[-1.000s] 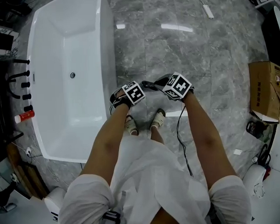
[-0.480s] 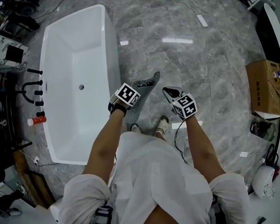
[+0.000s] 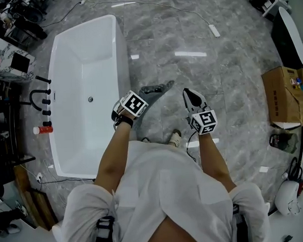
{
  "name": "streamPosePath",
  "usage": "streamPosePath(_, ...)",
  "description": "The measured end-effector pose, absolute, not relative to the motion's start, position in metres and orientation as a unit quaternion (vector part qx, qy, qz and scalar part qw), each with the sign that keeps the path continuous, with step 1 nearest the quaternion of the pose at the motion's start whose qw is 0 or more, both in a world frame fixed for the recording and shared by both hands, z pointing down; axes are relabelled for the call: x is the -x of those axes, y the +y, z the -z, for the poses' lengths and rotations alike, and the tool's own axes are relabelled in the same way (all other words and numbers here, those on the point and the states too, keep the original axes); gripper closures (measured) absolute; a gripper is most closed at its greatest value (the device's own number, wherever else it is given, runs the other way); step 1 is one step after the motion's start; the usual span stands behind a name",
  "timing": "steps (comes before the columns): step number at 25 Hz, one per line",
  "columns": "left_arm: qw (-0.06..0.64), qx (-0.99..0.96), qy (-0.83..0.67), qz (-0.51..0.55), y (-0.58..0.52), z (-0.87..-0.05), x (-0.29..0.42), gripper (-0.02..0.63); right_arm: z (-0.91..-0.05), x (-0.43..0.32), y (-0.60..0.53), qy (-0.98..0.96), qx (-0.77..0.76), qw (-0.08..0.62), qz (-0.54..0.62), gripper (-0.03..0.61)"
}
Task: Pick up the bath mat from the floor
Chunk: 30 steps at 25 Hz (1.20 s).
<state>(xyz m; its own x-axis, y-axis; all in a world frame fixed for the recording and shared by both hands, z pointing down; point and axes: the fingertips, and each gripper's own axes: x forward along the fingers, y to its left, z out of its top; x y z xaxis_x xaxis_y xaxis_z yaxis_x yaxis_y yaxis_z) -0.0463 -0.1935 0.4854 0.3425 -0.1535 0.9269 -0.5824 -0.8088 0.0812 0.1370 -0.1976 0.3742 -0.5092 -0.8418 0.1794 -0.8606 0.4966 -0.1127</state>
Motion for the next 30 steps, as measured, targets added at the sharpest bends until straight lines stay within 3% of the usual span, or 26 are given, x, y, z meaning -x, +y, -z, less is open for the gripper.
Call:
streamPosePath(7, 0.214, -0.797, -0.248, -0.508, -0.178, -0.461, 0.062, 0.568, -0.295, -0.157, -0.184, -0.856, -0.517, 0.003, -0.003, 0.546)
streamPosePath(13, 0.236, -0.803, -0.23, -0.497, -0.165, -0.444, 0.054, 0.568, -0.243, -0.16, -0.178, -0.851, -0.519, 0.004, 0.079, 0.546)
streamPosePath(22, 0.238, -0.82, -0.175, -0.49, -0.15, -0.432, 0.025, 0.568, -0.219, -0.162, -0.175, -0.849, -0.518, -0.012, 0.103, 0.546)
streamPosePath(30, 0.243, -0.822, -0.141, -0.495, -0.141, -0.435, 0.01, 0.568, -0.23, -0.159, -0.177, -0.851, -0.514, 0.032, 0.101, 0.552)
